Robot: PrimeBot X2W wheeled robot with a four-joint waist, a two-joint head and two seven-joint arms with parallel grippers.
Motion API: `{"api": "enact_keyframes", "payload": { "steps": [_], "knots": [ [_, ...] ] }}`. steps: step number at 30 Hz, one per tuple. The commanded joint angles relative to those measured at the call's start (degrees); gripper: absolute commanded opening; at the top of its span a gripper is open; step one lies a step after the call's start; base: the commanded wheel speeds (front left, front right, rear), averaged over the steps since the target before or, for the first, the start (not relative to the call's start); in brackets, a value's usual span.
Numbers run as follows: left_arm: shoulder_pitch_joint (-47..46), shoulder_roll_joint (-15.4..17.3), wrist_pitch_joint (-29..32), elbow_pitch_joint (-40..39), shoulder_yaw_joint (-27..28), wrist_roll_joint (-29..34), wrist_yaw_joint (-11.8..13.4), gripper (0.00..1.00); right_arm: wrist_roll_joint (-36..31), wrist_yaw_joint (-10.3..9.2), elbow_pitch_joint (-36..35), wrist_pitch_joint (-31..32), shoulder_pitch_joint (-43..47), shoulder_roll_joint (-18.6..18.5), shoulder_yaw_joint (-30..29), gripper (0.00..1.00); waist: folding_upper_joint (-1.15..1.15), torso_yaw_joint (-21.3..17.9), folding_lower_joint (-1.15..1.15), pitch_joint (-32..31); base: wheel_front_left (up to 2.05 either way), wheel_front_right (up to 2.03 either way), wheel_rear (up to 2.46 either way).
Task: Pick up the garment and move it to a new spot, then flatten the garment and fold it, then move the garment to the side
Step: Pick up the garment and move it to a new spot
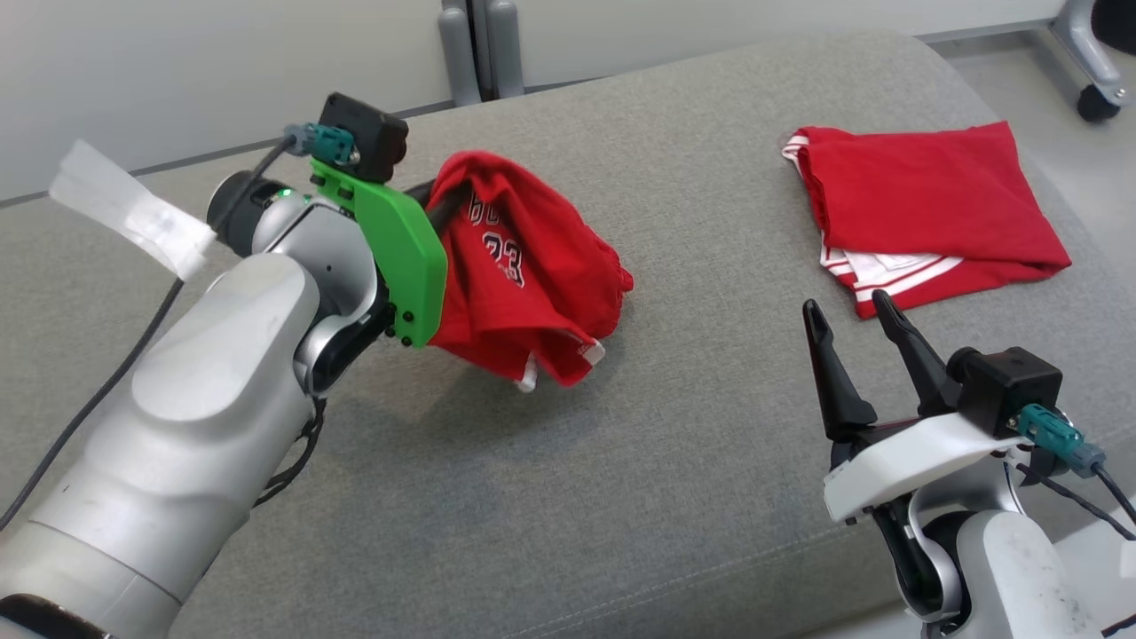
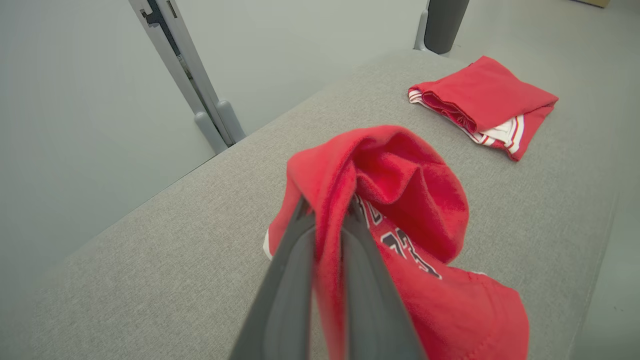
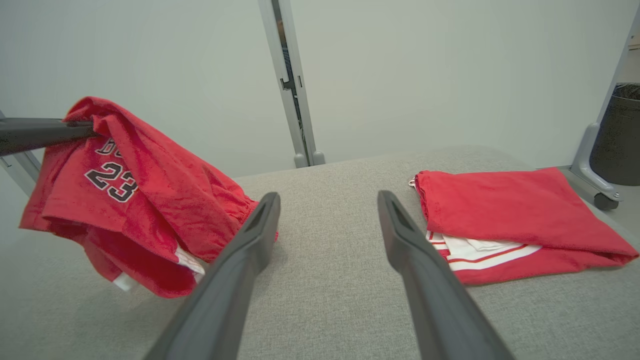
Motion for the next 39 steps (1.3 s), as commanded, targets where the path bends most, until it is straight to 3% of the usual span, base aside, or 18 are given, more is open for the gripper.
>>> {"api": "enact_keyframes", "payload": {
  "steps": [1, 9, 15, 23, 24, 26, 27, 28, 39],
  "knots": [
    [0.5, 1.1, -0.1, 2.2, -2.4, 1.8, -0.2, 0.00, 0.5, -0.03, 0.6, -0.8, -1.3, -0.1, 0.5, 1.00, 0.00, -3.4, 0.01, 2.7, 0.00, 0.00, 0.00],
    [1.7, 4.9, -1.5, 7.6, -11.9, 4.8, -0.2, 0.00, 1.1, -0.03, 2.1, -2.3, -2.5, -0.1, 1.4, 1.00, 0.00, -5.2, 0.01, 4.1, 0.00, 0.00, 0.00],
    [-1.2, 9.5, -5.8, 9.0, -22.7, 10.8, -0.2, 0.00, 1.4, -0.03, 3.1, -2.8, -3.0, -0.1, 1.3, 1.00, 0.00, -5.2, 0.01, 4.2, 0.00, 0.00, 0.00],
    [-0.6, 11.1, -8.3, 7.9, -25.0, 20.4, -0.2, 0.00, 1.5, -0.03, 3.9, -2.9, -3.2, -0.1, 2.5, 1.00, 0.00, -4.6, 0.01, 3.1, 0.00, 0.00, 0.00],
    [0.0, 11.2, -8.2, 8.2, -25.0, 20.7, -0.2, 0.10, 1.5, -0.03, 4.0, -2.8, -3.2, -0.1, 2.7, 1.00, 0.00, -4.6, 0.01, 3.0, 0.00, 0.00, 0.00],
    [1.0, 11.2, -8.2, 8.9, -25.0, 21.0, -0.2, 0.46, 1.6, -0.03, 4.2, -2.8, -3.1, -0.1, 3.0, 1.00, 0.00, -4.6, 0.01, 2.8, 0.00, 0.00, 0.00],
    [1.3, 11.1, -8.3, 9.6, -24.9, 19.8, -0.2, 0.70, 1.6, -0.03, 4.2, -2.7, -3.0, -0.1, 3.0, 1.00, 0.00, -4.6, 0.01, 2.7, 0.00, 0.00, 0.00],
    [1.7, 11.0, -8.0, 10.6, -24.9, 18.6, -0.2, 1.00, 1.6, -0.03, 4.1, -2.6, -2.9, -0.1, 3.1, 1.00, 0.00, -4.6, 0.01, 2.6, 0.00, 0.00, 0.00],
    [1.8, 9.4, -10.9, 16.3, -21.4, 2.6, -0.2, 1.00, 0.6, -0.03, 3.8, -1.9, -0.7, -0.1, 1.6, 1.00, 0.00, -1.6, 0.01, -0.4, 0.00, 0.00, 0.00]
  ]
}}
